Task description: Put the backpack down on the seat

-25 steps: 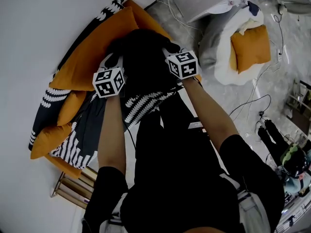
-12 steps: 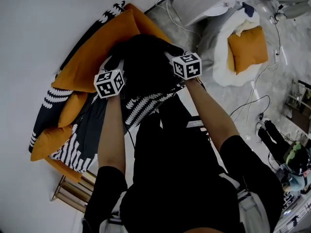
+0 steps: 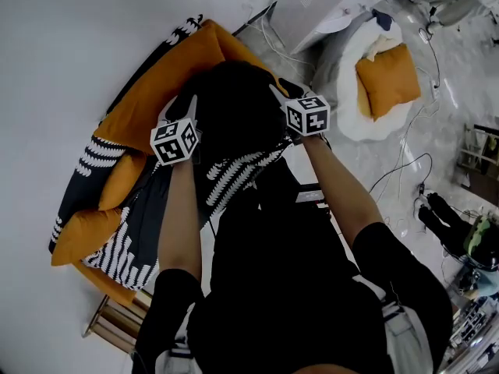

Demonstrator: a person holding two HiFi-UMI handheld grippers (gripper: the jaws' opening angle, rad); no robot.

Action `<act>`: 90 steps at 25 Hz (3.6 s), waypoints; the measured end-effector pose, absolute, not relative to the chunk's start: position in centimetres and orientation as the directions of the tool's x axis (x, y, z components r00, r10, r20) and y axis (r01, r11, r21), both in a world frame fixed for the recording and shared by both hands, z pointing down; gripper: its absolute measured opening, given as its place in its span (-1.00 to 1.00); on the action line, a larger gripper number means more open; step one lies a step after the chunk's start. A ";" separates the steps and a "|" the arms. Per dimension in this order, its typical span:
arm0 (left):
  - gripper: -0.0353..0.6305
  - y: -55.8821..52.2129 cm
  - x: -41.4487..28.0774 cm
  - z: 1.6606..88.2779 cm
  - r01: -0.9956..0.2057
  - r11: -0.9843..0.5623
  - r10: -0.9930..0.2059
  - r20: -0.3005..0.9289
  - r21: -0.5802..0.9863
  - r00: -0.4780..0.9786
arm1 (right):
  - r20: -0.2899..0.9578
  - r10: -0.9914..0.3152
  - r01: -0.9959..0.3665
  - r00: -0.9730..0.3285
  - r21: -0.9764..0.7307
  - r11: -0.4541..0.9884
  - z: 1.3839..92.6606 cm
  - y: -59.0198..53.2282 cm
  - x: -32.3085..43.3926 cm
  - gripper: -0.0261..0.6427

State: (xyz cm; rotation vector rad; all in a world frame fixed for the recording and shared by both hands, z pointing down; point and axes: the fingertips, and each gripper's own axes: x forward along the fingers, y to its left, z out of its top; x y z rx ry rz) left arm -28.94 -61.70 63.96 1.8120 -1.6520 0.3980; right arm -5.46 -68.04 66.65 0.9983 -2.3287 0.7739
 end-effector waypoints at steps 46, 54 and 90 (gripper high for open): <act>-0.85 -25.0 -8.0 36.7 -0.990 -0.084 -0.994 0.059 0.117 0.091 | 0.076 -0.690 -0.694 -0.720 -0.101 0.713 37.4 -32.0 14.7 -0.83; -0.85 -17.9 -4.8 37.8 -0.991 -0.063 -0.988 0.131 0.119 0.079 | 0.133 -0.670 -0.683 -0.731 -0.120 0.721 39.4 -25.1 18.2 -0.83; -0.85 5.5 -7.9 43.2 -0.963 -0.127 -0.958 0.221 0.239 0.181 | 0.237 -0.732 -0.766 -0.639 -0.104 0.635 41.5 -0.9 14.7 -0.83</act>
